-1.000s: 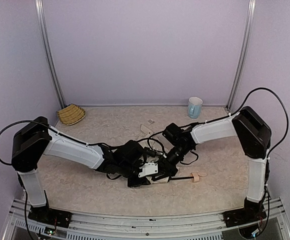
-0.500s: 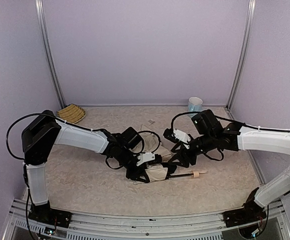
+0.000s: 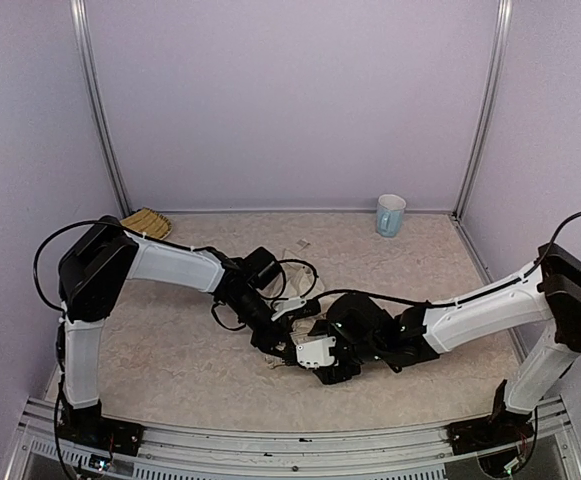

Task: Put away the umbrella

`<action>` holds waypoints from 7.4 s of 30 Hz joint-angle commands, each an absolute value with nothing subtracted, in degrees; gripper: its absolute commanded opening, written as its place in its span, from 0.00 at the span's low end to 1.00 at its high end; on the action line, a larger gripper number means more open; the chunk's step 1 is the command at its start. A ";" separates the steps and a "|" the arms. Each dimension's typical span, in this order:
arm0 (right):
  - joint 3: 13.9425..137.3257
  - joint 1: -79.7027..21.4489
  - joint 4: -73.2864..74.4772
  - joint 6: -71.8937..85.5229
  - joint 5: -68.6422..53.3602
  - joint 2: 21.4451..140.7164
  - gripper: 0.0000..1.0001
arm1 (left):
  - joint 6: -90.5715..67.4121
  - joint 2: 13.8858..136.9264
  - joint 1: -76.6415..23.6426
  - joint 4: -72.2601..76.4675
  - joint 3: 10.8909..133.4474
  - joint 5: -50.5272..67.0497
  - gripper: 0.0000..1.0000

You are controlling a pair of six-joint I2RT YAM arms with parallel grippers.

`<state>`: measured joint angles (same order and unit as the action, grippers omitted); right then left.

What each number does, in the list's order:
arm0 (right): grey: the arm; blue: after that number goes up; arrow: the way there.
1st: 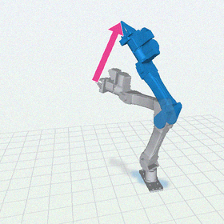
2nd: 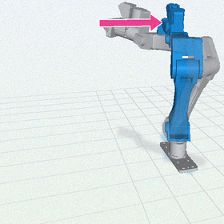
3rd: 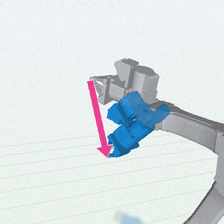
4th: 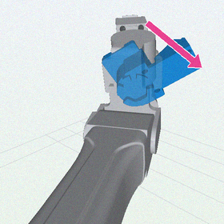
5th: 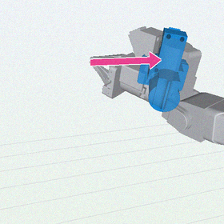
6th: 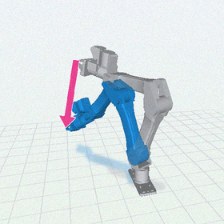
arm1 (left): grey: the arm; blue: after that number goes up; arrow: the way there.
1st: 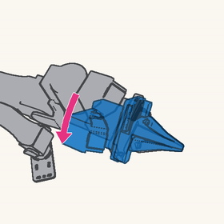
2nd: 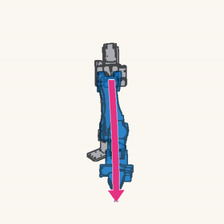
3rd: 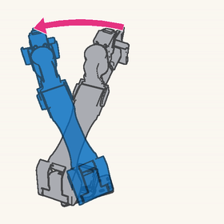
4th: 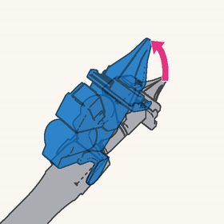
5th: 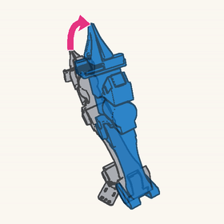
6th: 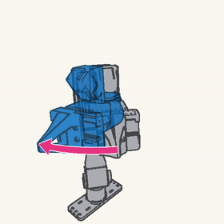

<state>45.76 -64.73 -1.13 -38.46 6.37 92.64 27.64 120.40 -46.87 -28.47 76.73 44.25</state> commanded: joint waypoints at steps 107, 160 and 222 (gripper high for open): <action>62.07 -39.52 14.41 -1.41 -55.87 112.24 0.06 | 26.84 107.82 -60.12 -12.29 54.63 5.18 0.34; 59.47 -35.31 2.05 4.64 -50.99 105.87 0.28 | 22.97 113.09 -59.57 -23.42 60.62 22.36 0.06; 47.90 -65.55 8.03 -32.50 11.78 100.73 0.19 | 17.79 102.13 -45.09 -12.92 62.02 20.75 0.99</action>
